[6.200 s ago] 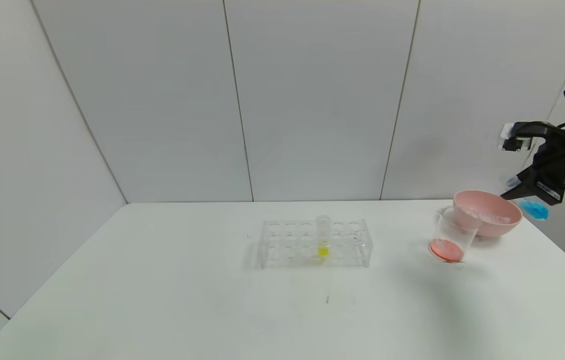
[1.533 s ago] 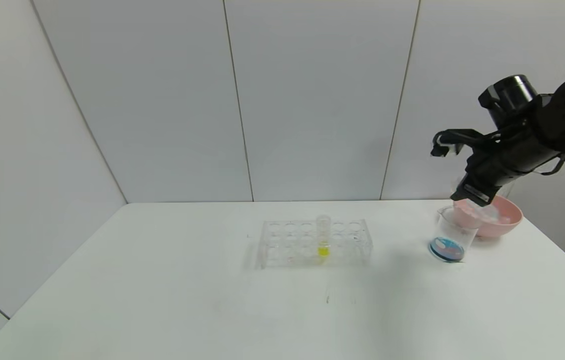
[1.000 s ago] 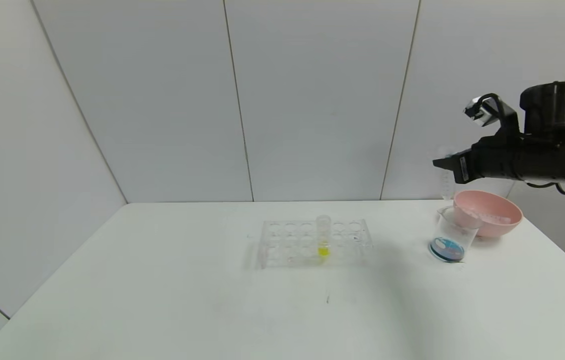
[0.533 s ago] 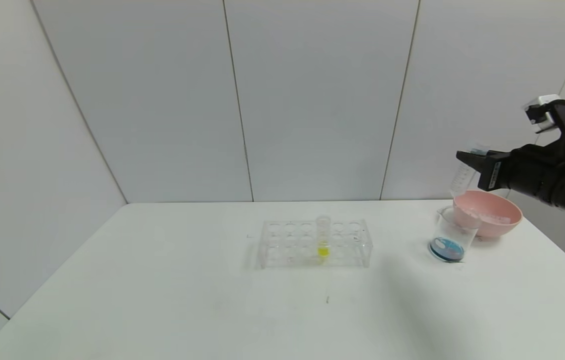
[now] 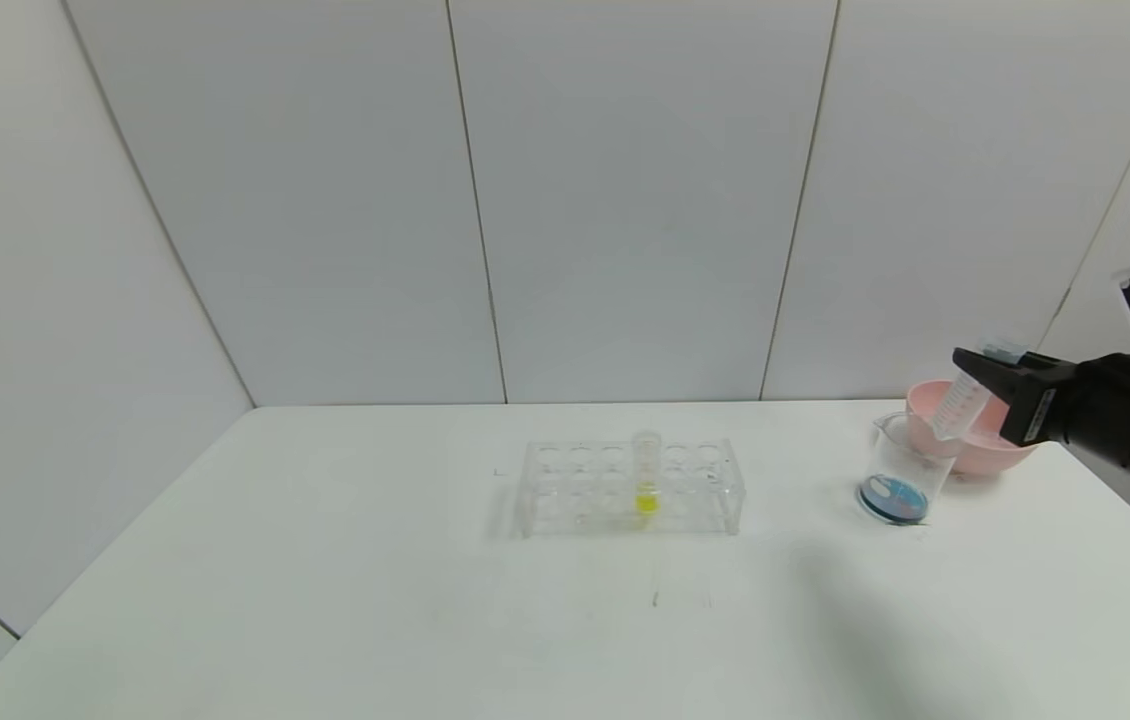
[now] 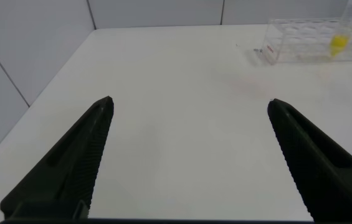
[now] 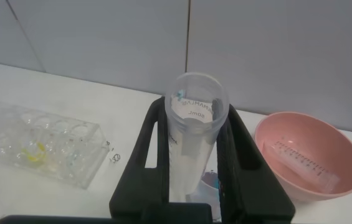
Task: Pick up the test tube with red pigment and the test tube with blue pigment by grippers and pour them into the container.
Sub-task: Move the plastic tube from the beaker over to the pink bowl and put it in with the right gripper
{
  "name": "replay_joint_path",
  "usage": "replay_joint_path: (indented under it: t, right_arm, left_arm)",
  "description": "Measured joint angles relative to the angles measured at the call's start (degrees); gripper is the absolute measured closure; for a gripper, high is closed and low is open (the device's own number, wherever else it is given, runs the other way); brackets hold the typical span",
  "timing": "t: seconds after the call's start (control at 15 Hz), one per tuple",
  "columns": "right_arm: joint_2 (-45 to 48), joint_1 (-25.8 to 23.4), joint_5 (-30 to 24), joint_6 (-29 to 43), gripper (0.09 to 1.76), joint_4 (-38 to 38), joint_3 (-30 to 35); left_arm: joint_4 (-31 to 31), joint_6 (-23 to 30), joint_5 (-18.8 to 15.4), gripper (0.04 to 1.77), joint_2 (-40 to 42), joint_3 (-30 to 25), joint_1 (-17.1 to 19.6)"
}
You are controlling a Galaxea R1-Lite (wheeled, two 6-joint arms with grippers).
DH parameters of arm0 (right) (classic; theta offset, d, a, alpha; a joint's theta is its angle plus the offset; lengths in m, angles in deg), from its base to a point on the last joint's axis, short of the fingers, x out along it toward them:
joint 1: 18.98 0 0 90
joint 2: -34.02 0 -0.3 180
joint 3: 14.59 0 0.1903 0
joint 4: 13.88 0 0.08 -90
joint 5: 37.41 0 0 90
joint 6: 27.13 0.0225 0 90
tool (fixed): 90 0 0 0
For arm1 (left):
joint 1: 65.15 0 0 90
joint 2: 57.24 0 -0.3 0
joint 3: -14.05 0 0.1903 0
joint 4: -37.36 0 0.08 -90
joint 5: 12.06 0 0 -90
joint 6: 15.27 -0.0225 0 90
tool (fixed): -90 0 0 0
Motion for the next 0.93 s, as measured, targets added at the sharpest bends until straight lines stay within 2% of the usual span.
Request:
replay_joint_path:
  t: [0.27,0.67,0.93]
  right_arm:
    - [-3.86,-4.01,0.01,-1.30,1.35,1.89,-4.63]
    - [-16.60,-11.84,-0.05,-1.54,1.35,7.42,-22.14]
    - [-25.99,-14.31,0.61,-1.34,1.35,7.36,-29.99]
  left_arm:
    - [-0.05,-0.02,0.00,0.05,0.00,0.00,0.00]
    - [0.00,0.00,0.00,0.05,0.00,0.00,0.00]
    - [0.00,0.00,0.00,0.05,0.00,0.00,0.00]
